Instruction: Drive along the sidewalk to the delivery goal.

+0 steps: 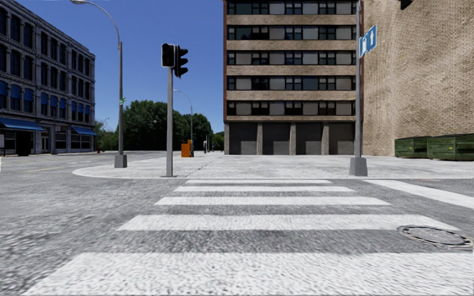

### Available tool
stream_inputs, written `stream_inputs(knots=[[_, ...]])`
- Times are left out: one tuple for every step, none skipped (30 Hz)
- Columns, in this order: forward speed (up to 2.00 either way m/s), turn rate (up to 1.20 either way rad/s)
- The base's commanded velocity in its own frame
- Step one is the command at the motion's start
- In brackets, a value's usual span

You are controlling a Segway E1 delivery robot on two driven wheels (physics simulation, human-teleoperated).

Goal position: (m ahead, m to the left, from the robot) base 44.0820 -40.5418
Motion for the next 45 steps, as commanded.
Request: stream_inputs(knots=[[1.60,0.25],[2.00,0.13],[2.00,0.06],[2.00,0.06],[2.00,0.00],[2.00,0.00],[2.00,0.00],[2.00,0.00],[2.00,0.00],[2.00,0.00],[2.00,0.00],[2.00,0.00],[2.00,0.00],[2.00,0.00],[2.00,0.00],[2.00,0.00],[2.00,0.00],[2.00,0.00],[2.00,0.00],[2.00,0.00],[2.00,0.00],[2.00,0.00],[2.00,0.00],[2.00,0.00],[2.00,0.00],[2.00,0.00],[2.00,0.00],[2.00,0.00],[2.00,0.00],[2.00,0.00],[2.00,0.00],[2.00,0.00],[2.00,0.00],[2.00,0.00],[2.00,0.00],[2.00,0.00],[2.00,0.00],[2.00,0.00],[2.00,0.00],[2.00,0.00],[2.00,0.00],[2.00,0.00],[2.00,0.00],[2.00,0.00],[2.00,0.00]])
